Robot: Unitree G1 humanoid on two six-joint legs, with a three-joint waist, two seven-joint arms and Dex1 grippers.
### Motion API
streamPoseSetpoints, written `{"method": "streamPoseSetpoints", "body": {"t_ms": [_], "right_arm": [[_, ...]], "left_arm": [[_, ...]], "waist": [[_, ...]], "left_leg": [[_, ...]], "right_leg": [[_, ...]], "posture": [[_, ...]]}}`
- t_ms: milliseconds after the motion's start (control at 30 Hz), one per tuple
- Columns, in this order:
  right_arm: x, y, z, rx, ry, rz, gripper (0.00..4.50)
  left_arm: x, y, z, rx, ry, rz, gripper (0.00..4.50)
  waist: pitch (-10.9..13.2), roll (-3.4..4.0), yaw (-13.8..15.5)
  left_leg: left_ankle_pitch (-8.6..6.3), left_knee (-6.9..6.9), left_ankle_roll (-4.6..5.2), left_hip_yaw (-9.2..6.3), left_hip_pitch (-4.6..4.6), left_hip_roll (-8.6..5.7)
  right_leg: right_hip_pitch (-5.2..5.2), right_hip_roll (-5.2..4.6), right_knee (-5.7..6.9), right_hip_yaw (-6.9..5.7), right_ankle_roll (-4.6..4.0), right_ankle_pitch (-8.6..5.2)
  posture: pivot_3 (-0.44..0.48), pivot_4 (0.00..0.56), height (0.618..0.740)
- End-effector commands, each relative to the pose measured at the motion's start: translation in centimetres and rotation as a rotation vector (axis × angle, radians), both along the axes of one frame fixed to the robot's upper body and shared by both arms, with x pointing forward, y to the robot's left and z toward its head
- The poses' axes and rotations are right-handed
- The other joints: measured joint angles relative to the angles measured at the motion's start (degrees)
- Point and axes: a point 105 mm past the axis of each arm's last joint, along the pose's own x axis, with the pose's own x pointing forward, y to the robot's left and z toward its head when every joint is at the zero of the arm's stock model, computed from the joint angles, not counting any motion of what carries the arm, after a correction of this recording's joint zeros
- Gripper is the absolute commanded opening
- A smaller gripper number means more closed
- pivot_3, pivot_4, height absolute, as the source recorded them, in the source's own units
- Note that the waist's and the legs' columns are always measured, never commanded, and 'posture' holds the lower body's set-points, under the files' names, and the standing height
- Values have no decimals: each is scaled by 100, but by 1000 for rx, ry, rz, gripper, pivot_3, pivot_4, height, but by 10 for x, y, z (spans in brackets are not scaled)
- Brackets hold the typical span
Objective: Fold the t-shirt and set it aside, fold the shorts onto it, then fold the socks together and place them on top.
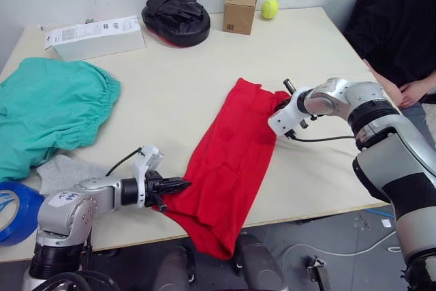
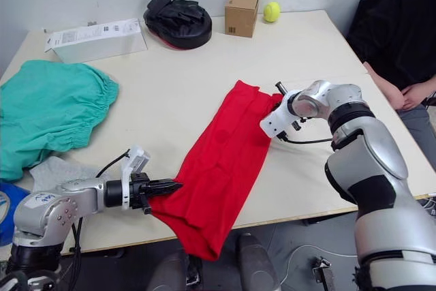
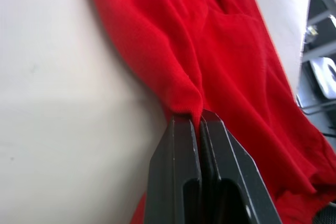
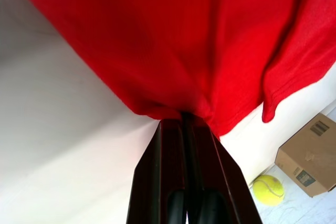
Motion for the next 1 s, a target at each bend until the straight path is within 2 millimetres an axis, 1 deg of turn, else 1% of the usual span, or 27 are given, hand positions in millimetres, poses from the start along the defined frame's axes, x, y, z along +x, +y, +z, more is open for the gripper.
{"method": "streamPoseSetpoints", "body": {"t_ms": [33, 133, 200, 333, 467, 633, 733, 900, 933, 1000], "right_arm": [[7, 13, 21, 0, -79, 38, 58], [8, 25, 25, 14, -109, 83, 58], [8, 29, 28, 22, -124, 100, 58], [8, 25, 26, 1, -135, 111, 58], [6, 17, 22, 2, -126, 110, 58], [3, 2, 16, -24, -95, 86, 0], [1, -6, 16, -11, -89, 71, 567], [-2, -16, 21, 4, -81, 68, 2159], [-4, -17, 24, 22, -77, 70, 2574], [-8, -19, 30, 57, -68, 81, 3201]], "left_arm": [[-6, -6, 6, -26, -23, 8, 0], [-13, -11, 3, -29, -12, 2, 0], [-16, -12, 3, -32, -7, 2, 0], [-20, -14, 3, -31, -7, -2, 0], [-17, -11, 2, -21, -10, 15, 0], [-16, -6, 2, -13, -4, 10, 1225], [-17, -4, 4, -14, -7, 1, 2146], [-24, 8, 10, -10, 7, -23, 3609], [-26, 12, 12, -7, 13, -35, 3944], [-29, 19, 17, -3, 25, -60, 4497]], "waist": [[0, 0, -8], [0, 0, -9], [0, 0, -6], [0, 0, -4], [0, 0, -1], [0, 0, -1], [0, 0, -2], [0, 0, -22], [1, 1, -24], [2, 2, -25]], "left_leg": [[0, 0, 0, 0, 0, 0], [-2, -1, -3, 0, 1, 1], [-2, -1, -5, -1, 1, 2], [-3, 0, -6, -1, 0, 1], [-3, 0, -6, -2, 0, 0], [-3, -1, -6, -3, 0, 0], [-3, -1, -6, -3, 0, 0], [-5, -4, -9, -4, 1, 3], [-6, -4, -12, -4, 2, 6], [-7, -6, -13, -4, 3, 7]], "right_leg": [[0, 0, 1, 1, 0, 0], [0, 1, 0, 1, 0, 0], [0, 1, 0, 0, -2, -1], [0, 1, -2, 0, -3, -2], [0, 1, -2, -1, -3, -2], [0, 1, -4, -1, -4, -2], [1, 1, -4, -1, -4, -2], [0, 6, -4, -1, -9, -5], [0, 9, -5, -1, -10, -6], [-1, 9, -4, -1, -14, -8]], "posture": [[0, 150, 740], [0, 150, 740], [0, 150, 740], [0, 150, 740], [0, 150, 740], [0, 150, 740], [0, 150, 740], [0, 150, 740], [0, 150, 740], [0, 150, 740]]}}
